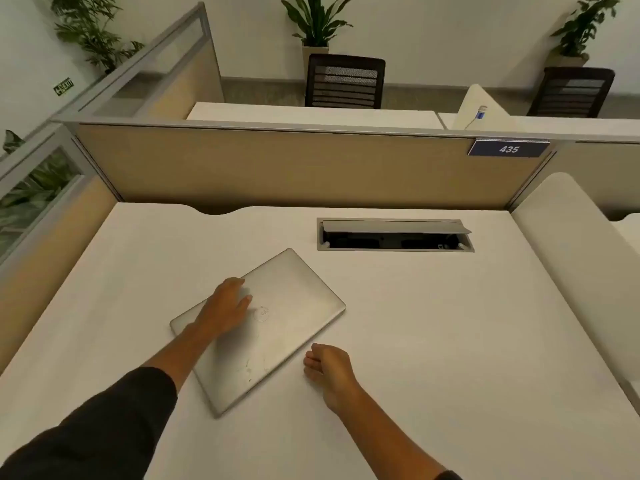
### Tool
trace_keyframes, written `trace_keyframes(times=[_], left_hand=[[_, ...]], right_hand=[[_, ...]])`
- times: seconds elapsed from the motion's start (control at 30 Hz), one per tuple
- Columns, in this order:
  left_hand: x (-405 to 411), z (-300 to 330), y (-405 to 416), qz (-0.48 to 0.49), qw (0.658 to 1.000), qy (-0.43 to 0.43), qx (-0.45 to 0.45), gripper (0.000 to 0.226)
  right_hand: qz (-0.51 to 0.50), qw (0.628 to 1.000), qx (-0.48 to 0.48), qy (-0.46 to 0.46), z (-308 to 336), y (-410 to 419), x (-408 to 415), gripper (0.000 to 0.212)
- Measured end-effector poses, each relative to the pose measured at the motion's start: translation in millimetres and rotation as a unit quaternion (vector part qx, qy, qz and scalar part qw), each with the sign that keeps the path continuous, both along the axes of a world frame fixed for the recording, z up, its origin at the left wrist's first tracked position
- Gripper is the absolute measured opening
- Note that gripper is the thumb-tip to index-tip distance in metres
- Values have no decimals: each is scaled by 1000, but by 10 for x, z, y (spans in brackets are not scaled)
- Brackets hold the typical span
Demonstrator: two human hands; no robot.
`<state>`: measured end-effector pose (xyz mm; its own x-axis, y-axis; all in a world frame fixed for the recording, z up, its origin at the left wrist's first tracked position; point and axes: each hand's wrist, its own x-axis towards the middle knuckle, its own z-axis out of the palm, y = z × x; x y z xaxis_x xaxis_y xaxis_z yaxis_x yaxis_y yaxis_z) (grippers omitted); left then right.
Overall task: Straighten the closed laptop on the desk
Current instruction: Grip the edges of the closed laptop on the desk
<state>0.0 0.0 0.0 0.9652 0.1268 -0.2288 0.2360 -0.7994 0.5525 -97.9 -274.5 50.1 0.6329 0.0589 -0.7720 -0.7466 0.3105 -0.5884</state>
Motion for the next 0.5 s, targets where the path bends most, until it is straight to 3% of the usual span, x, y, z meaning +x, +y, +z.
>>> trace_keyframes(times=[0.03, 0.07, 0.17, 0.33, 0.5], left_hand=[[59, 6, 4, 3, 1000, 4, -1, 58], [92, 68, -1, 10, 1000, 22, 3, 61], [234, 110, 0, 41, 996, 74, -10, 69], [322, 100, -61, 74, 991, 109, -10, 65], [394, 114, -99, 85, 988, 130, 10, 63]], right_hand=[[7, 1000, -14, 17, -98, 28, 29, 41], [3, 1000, -10, 22, -131, 46, 64, 33], [-3, 999, -7, 35, -228, 47, 109, 39], [-22, 999, -5, 47, -284, 150, 203, 12], [-54, 997, -3, 55, -397, 209, 277, 20]])
